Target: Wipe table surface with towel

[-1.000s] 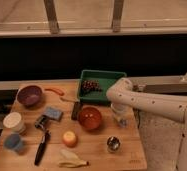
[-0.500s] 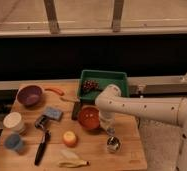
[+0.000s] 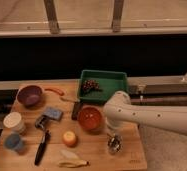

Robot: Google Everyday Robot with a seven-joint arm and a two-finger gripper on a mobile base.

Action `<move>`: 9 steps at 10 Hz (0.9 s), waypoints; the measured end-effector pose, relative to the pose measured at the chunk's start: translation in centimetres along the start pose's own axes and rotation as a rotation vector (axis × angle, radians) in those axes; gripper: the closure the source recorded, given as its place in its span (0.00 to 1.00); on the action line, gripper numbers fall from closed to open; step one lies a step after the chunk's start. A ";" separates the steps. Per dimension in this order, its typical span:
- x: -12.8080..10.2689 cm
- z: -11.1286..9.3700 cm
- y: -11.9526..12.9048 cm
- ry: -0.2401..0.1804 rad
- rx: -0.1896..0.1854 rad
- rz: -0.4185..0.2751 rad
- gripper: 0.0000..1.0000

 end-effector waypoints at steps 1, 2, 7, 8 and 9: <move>0.1 0.0 -1.3 0.003 0.008 0.024 1.00; 0.0 0.0 -3.4 0.007 0.020 0.044 1.00; -3.1 -0.2 -7.3 0.007 0.044 0.038 1.00; -3.9 -0.2 -6.7 0.006 0.042 0.013 1.00; -4.6 -0.1 -5.5 0.006 0.037 -0.019 1.00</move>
